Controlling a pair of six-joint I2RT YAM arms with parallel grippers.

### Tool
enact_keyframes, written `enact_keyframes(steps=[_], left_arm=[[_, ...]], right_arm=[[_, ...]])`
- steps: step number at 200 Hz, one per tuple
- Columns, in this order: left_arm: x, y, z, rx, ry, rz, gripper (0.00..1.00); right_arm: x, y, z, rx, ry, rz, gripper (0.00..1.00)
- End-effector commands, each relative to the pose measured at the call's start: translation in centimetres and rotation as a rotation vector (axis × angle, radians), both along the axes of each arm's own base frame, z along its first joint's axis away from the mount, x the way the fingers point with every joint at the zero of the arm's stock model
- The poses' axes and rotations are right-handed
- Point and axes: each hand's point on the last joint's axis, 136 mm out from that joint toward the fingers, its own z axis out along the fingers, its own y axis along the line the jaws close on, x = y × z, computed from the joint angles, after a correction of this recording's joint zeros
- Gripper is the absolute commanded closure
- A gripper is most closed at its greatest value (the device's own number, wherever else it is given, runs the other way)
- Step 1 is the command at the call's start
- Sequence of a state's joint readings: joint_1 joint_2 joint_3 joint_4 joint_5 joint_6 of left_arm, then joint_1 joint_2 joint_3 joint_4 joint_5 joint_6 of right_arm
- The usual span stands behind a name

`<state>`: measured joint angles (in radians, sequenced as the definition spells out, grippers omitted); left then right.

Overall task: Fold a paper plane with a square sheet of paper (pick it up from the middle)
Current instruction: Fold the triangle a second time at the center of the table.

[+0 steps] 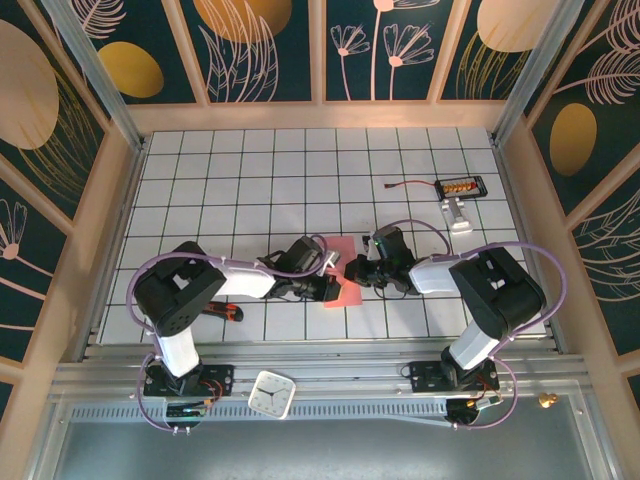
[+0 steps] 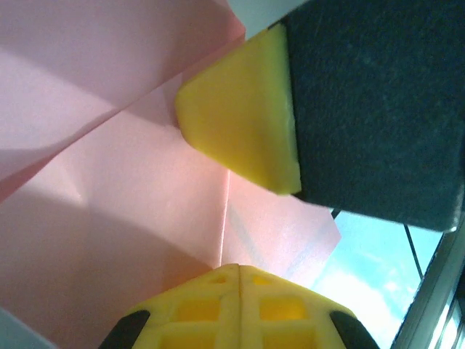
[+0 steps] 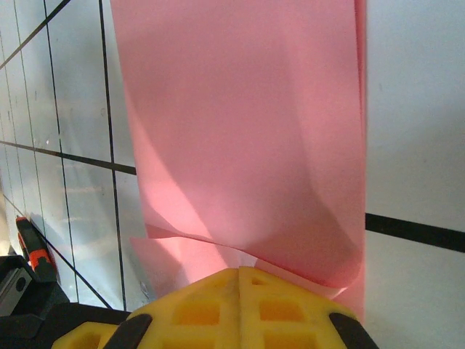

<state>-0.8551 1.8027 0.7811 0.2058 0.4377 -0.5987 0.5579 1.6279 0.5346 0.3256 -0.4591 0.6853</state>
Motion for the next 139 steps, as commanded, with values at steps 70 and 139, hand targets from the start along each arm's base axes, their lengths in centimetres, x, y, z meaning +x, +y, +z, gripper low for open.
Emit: enact_keyframes(steps=[70,139], left_arm=[[-7.4,6.3,-4.1,0.189,0.247,-0.039,1.0],[-7.7,6.5,-1.4,0.158,0.206,-0.083,1.0]], right_arm=[[-3.1,-3.8,-5.4,-0.212,0.157,-0.033,1.0],[-3.1,-3.8,-5.4,-0.212,0.156,-0.029,1.0]])
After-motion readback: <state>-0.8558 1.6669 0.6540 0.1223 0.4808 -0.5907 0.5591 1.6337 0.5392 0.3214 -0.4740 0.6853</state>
